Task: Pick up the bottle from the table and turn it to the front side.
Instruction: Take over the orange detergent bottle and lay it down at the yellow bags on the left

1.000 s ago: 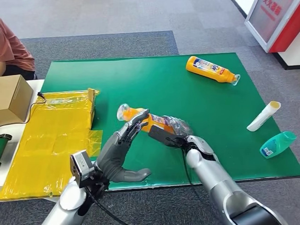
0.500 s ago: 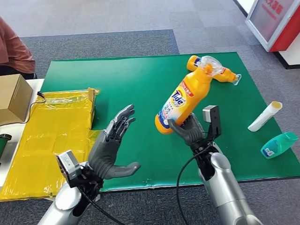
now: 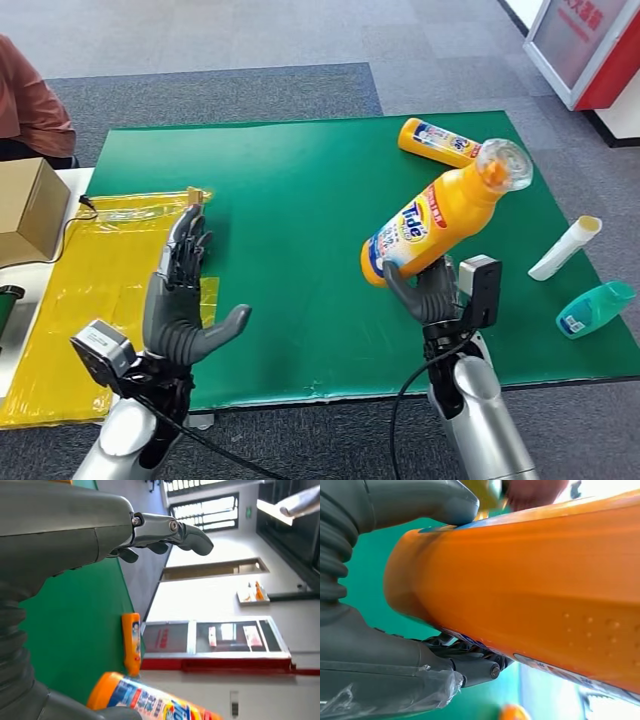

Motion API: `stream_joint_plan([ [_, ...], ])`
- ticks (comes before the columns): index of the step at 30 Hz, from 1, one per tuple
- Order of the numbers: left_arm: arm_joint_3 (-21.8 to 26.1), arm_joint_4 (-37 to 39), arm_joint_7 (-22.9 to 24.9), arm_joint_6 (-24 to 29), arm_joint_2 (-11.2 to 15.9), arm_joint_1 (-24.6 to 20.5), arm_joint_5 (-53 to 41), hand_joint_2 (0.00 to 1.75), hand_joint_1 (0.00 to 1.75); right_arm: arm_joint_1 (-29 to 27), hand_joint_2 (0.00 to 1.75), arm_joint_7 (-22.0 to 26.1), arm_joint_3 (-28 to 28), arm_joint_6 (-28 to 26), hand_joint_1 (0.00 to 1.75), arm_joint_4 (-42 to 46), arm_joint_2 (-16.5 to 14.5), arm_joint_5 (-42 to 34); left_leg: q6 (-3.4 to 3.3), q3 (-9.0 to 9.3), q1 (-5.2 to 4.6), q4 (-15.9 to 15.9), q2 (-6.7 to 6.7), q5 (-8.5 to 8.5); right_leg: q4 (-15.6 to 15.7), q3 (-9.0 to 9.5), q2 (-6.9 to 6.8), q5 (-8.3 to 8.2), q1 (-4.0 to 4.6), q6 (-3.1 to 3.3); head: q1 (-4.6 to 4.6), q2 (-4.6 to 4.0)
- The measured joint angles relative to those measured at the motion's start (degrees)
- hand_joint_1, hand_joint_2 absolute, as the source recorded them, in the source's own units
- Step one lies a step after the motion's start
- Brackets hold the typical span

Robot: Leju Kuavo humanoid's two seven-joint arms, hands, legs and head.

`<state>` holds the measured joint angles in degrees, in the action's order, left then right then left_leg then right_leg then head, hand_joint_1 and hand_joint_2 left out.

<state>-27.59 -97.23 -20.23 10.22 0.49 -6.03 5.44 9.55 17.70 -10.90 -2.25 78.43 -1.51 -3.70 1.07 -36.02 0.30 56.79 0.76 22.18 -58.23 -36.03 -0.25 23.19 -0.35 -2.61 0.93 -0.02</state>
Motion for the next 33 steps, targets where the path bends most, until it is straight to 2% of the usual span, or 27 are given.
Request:
stream_joint_plan([
  [4, 1.54, 1.09, 0.98, 0.45, -0.54, -0.63, 1.68, 1.75, 0.0, -0.66, 1.75, 1.78, -3.05, -6.58, 1.75, 1.48, -0.48, 10.29, 0.0, 0.0, 0.0, 0.0, 0.0, -0.01, 0.0, -0.01, 0.0, 0.0, 0.0, 0.0, 0.01, 0.0],
  [9, 2.37, 2.89, 3.18, -3.05, -1.6, -2.39, 7.32, 1.75, 0.0, -0.72, 1.75, 3.65, -6.92, -13.65, 1.75, 1.71, -1.5, 20.92, 0.0, 0.0, 0.0, 0.0, 0.0, -0.01, 0.0, 0.0, 0.0, 0.0, 0.0, -0.01, 0.01, 0.0],
  [14, 2.38, 3.34, 4.09, -5.44, -1.9, -2.83, 10.41, 1.75, 0.0, -0.64, 1.75, 3.68, -8.08, -16.26, 1.75, 1.7, -1.8, 25.01, -0.01, -0.01, 0.0, 0.0, 0.0, -0.01, 0.0, 0.0, -0.01, 0.0, 0.0, -0.01, 0.01, 0.0],
  [18, 1.14, 4.63, 8.27, -17.13, -2.24, -4.57, 19.68, 1.75, 0.0, 1.04, 1.75, 2.86, -12.78, -24.91, 1.75, 0.28, -2.6, 39.2, 0.0, -0.01, 0.0, 0.0, 0.0, -0.01, 0.0, -0.02, 0.0, 0.0, 0.0, 0.0, -0.01, 0.0],
  [25, -2.0, 5.95, 10.05, -23.88, -1.69, -6.29, 21.66, 1.75, 0.0, 2.8, 1.75, 1.76, -15.22, -27.48, 1.75, -2.34, -2.95, 45.54, 0.0, -0.01, 0.0, 0.0, 0.0, -0.01, 0.0, -0.02, 0.0, 0.0, 0.0, 0.0, 0.01, 0.0],
  [29, -3.28, 6.57, 10.36, -24.59, -1.37, -7.24, 21.17, 1.75, 0.0, 3.45, 1.75, 0.84, -16.03, -28.75, 1.75, -3.21, -3.17, 48.26, 0.0, -0.01, 0.0, 0.0, 0.0, -0.01, 0.0, -0.02, 0.0, -0.01, 0.0, 0.0, 0.01, 0.0],
  [33, -3.6, 6.93, 10.16, -22.91, -1.07, -7.92, 17.77, 1.75, 0.0, 3.57, 1.75, -0.86, -16.64, -30.56, 1.75, -3.49, -3.21, 52.36, 0.0, -0.01, 0.0, 0.0, 0.0, -0.01, 0.0, -0.02, 0.0, -0.01, 0.0, 0.0, 0.01, 0.0],
])
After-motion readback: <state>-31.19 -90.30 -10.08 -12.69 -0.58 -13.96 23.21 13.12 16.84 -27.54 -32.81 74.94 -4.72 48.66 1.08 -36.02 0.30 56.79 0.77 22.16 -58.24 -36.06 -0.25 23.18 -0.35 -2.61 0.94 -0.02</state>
